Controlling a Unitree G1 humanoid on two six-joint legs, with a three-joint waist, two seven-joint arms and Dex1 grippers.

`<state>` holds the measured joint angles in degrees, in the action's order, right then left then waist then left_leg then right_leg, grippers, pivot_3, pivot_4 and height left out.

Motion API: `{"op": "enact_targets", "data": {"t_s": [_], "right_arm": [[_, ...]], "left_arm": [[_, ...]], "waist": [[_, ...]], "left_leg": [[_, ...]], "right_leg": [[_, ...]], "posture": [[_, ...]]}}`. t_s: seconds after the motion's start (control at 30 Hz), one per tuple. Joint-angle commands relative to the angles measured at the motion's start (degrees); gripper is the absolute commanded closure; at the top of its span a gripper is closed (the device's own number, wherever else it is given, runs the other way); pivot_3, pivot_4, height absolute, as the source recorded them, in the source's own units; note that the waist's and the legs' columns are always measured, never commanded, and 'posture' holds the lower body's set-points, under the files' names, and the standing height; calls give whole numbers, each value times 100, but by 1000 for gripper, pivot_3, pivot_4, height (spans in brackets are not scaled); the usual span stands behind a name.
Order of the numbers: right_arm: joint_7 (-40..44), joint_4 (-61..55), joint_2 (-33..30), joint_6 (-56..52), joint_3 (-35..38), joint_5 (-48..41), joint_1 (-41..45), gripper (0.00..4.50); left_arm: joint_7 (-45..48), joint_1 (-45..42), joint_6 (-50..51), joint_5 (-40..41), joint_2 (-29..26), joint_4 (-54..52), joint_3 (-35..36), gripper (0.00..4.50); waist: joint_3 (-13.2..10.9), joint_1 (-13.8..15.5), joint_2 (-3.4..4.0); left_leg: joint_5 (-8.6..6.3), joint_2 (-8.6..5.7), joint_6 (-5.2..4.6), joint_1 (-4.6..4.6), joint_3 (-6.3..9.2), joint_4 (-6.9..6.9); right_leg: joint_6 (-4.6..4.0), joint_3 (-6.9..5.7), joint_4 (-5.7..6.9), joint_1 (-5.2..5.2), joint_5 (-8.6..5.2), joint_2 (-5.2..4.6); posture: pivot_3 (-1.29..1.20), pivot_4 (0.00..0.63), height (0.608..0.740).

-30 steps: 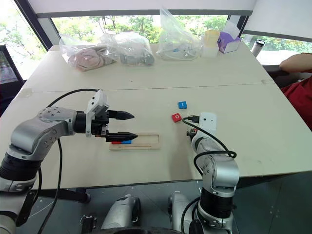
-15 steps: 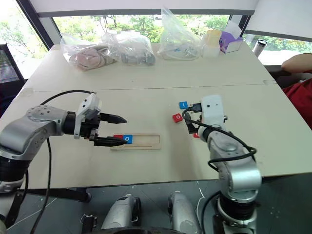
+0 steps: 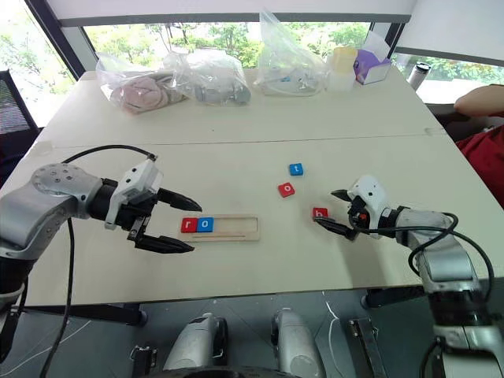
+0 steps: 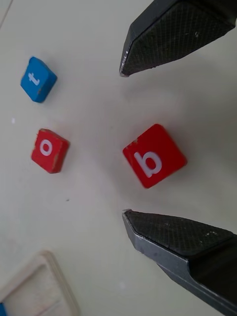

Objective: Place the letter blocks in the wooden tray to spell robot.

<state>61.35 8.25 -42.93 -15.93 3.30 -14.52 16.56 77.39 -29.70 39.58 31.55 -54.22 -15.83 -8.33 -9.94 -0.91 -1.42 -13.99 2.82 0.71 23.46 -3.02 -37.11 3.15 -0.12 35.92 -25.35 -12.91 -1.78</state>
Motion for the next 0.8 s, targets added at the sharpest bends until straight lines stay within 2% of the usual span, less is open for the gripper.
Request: {"op": "enact_targets", "data": {"t_s": [0.03,0.27,0.37,0.47,0.5,0.53,0.63,0.73,0.8], "right_arm": [[417,491,-90,478,-136,77,244,62],[751,1178,-30,1077,-418,284,575,62],[796,1375,27,1184,-432,256,677,972],[864,1479,25,1302,-493,322,678,2430],[870,1492,27,1329,-511,343,677,3168],[868,1495,28,1345,-515,351,690,3373],[821,1280,69,1188,-487,271,771,3373],[712,-169,205,131,-927,271,1026,3373],[513,-713,397,-346,-1301,502,1262,3373]], "left_arm": [[-39,0,38,-15,-94,-134,102,0],[-168,115,167,35,-201,-261,215,0],[-218,166,193,50,-243,-319,241,0],[-241,198,208,70,-292,-343,278,0],[-256,195,212,65,-307,-324,295,0],[-269,189,205,44,-322,-290,309,0],[-269,211,105,-82,-418,-103,328,0],[-176,542,-654,-883,-909,848,185,0],[-167,645,-845,-955,-990,1254,317,0]], "waist": [[-2,11,-1],[-5,13,1],[-5,10,2],[-5,14,2],[-5,15,2],[-5,17,2],[-5,16,2],[-10,-54,11],[-12,-137,17]], "left_leg": [[-1,2,-1,0,1,3],[-2,5,-3,-2,2,-5],[-2,4,-3,-4,0,-10],[-2,4,-3,-4,1,-10],[-2,4,-3,-4,0,-9],[-2,4,-3,-4,0,-9],[-2,4,-3,-4,0,-10],[-1,5,-3,-10,-4,-10],[-1,5,-3,-23,9,0]], "right_leg": [[-2,0,4,-3,-2,4],[-5,1,17,-4,-6,9],[-6,6,19,-2,-5,9],[-7,7,20,-2,-5,9],[-7,7,21,-2,-5,9],[-7,7,20,-2,-5,9],[-7,7,22,-1,-4,9],[-10,12,30,-6,-3,12],[-27,27,33,-9,8,31]], "posture": [[0,150,740],[0,150,740],[0,150,740],[0,150,740],[0,150,740],[0,150,740],[0,150,740],[0,150,740],[0,150,740]]}}
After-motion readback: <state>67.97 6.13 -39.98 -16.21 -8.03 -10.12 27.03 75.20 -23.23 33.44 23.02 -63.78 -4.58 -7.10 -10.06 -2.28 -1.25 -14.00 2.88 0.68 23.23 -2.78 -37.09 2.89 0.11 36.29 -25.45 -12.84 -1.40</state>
